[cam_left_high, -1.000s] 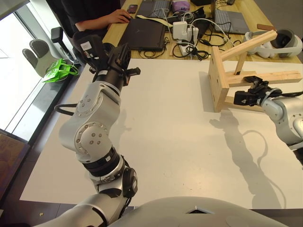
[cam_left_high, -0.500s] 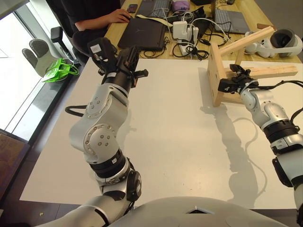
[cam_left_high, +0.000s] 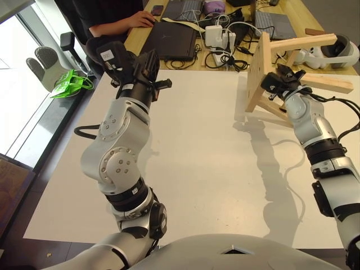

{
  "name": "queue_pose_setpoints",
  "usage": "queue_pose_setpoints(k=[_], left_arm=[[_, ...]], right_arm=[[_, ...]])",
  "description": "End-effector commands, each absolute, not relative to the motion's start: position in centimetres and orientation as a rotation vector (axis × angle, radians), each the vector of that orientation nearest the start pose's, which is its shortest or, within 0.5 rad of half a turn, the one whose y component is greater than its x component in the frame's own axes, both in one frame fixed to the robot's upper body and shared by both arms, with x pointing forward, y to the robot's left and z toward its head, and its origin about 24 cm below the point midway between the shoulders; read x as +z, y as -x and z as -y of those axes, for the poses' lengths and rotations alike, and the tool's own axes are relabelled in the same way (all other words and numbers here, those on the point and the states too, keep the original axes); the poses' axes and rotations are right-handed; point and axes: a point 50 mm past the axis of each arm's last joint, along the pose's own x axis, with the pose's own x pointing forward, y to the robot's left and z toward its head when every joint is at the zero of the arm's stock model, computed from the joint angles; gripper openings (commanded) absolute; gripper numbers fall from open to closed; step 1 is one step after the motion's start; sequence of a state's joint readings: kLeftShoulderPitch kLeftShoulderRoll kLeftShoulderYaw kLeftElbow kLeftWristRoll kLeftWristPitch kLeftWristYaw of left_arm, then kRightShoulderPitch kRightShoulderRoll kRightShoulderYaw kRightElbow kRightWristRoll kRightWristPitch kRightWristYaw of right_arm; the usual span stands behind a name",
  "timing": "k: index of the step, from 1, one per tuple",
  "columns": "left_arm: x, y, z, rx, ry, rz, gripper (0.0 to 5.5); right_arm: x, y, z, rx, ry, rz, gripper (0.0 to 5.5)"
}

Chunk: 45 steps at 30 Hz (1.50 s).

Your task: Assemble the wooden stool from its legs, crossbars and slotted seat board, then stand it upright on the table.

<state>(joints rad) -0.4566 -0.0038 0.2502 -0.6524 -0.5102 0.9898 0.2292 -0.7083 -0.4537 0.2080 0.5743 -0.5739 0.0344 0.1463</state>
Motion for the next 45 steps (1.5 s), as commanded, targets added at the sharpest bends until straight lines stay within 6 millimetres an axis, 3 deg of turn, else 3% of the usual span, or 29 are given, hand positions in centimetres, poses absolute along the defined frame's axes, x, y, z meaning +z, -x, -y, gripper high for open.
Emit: queue_pose_setpoints(k=[1,4,9,12,16,18,21,25,27,32,34,39,42,45], left_arm=[[21.0,-27.0,-14.3,-0.113,0.315,0.099,1.15],[21.1,-27.0,-14.5,-0.111,0.302,0.104,1.15],[21.2,-27.1,-14.5,-0.12,0.282,0.108,1.15],[21.2,-27.2,-14.5,-0.124,0.274,0.111,1.15],[21.2,-27.2,-14.4,-0.127,0.268,0.115,1.15],[21.3,-27.2,-14.4,-0.128,0.265,0.117,1.15],[21.2,-27.1,-14.5,-0.125,0.261,0.117,1.15],[20.6,-26.5,-15.0,-0.099,0.256,0.106,1.15],[19.9,-25.9,-14.9,-0.093,0.249,0.085,1.15],[18.2,-24.4,-14.3,-0.096,0.23,0.034,1.15],[17.4,-23.6,-13.8,-0.097,0.2,0.031,1.15],[14.5,-21.1,-12.6,-0.058,0.157,0.033,1.15],[12.3,-19.2,-12.2,-0.046,0.038,0.059,1.15],[10.7,-17.7,-12.2,0.023,0.051,0.056,1.15]], right_arm=[[10.7,-36.9,16.5,0.222,0.679,-0.076,1.6],[10.6,-36.6,15.6,0.209,0.41,-0.123,1.6],[10.2,-35.8,14.5,0.211,0.117,-0.201,1.45],[9.7,-35.1,13.6,0.235,0.02,-0.259,1.14],[9.5,-34.0,12.6,0.289,0.038,-0.26,1.09],[10.4,-33.4,12.3,0.345,-0.027,-0.21,1.61],[11.9,-31.4,12.6,0.512,-0.089,-0.152,2.1],[15.1,-27.2,13.9,0.793,-0.101,-0.088,2.79],[16.2,-25.2,14.5,0.845,-0.12,-0.085,2.79],[15.3,-20.4,14.4,0.969,-0.199,-0.2,2.79],[15.3,-20.3,14.6,0.835,-0.258,-0.131,2.79],[15.3,-22.7,15.6,0.22,-0.177,0.096,2.79],[13.4,-21.9,15.6,0.126,-0.08,0.071,2.79],[12.1,-21.0,15.3,0.128,-0.064,0.005,2.79]])
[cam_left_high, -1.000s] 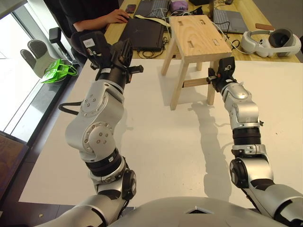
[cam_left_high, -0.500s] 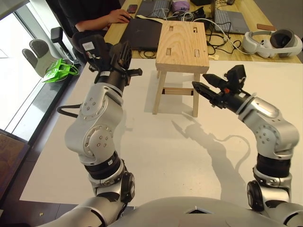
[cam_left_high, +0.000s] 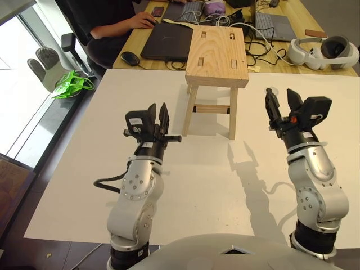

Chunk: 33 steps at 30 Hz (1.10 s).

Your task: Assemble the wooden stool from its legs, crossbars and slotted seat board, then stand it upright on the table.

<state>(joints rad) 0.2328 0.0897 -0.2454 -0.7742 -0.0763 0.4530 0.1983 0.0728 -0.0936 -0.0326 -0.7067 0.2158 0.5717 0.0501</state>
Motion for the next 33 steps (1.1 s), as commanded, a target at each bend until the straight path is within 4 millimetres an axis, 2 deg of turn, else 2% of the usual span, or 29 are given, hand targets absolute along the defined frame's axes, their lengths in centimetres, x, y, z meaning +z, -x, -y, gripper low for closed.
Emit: queue_pose_setpoints(k=[1,5,15,33], left_arm=[[10.4,-17.5,-12.4,0.051,0.062,0.055,1.15],[9.0,-17.5,-12.6,0.069,0.116,0.031,1.15],[7.0,-18.2,-12.2,0.033,0.172,-0.014,1.15],[6.9,-17.4,-12.2,0.013,0.171,-0.003,1.15]], right_arm=[[11.8,-20.9,15.3,0.127,-0.072,-0.006,2.79],[10.5,-21.0,15.2,0.13,-0.139,-0.076,2.79],[9.7,-20.4,15.0,0.123,-0.162,-0.086,2.79],[9.5,-19.9,14.7,0.132,-0.152,-0.063,2.79]])
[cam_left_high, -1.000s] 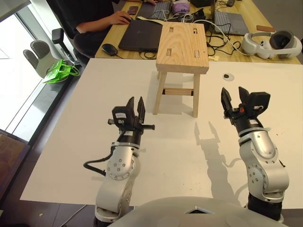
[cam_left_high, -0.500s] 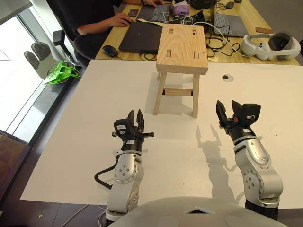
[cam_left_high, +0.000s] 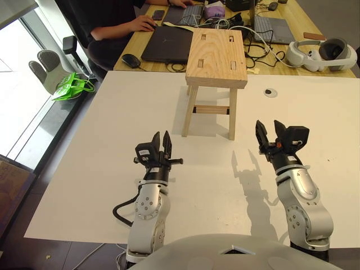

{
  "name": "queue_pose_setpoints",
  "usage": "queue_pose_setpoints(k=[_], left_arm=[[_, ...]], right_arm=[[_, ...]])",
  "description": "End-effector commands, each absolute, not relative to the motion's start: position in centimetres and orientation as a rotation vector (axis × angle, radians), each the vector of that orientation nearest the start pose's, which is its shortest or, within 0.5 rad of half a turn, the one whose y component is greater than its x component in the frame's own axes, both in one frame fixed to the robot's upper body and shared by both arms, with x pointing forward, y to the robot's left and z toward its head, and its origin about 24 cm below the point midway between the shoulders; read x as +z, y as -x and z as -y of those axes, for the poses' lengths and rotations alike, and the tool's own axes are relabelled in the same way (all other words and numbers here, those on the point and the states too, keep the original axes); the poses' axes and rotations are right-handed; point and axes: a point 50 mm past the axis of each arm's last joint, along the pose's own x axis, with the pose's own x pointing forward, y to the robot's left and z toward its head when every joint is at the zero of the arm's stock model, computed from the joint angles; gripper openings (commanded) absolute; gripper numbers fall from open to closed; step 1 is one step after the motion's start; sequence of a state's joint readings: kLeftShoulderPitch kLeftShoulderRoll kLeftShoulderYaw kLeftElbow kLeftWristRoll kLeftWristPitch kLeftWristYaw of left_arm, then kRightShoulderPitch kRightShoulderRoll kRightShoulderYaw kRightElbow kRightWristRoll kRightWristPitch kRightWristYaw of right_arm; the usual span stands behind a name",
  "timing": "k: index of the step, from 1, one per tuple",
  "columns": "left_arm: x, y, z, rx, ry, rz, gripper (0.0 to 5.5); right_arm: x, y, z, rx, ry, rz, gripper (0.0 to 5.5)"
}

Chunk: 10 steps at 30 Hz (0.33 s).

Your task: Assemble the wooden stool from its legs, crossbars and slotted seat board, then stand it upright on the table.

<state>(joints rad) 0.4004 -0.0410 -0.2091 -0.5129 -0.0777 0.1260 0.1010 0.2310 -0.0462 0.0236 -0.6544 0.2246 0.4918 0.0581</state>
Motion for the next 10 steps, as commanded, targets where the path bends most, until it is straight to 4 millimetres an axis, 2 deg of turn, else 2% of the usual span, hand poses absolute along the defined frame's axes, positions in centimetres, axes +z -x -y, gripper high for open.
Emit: queue_pose_setpoints(k=[1,10], left_arm=[[6.89,-17.28,-12.14,0.007,0.172,-0.007,1.15],[7.35,-17.46,-11.81,-0.005,0.204,0.035,1.15]], right_arm=[[9.46,-19.88,14.66,0.135,-0.151,-0.063,2.79],[9.56,-20.13,14.69,0.131,-0.147,-0.06,2.79]])
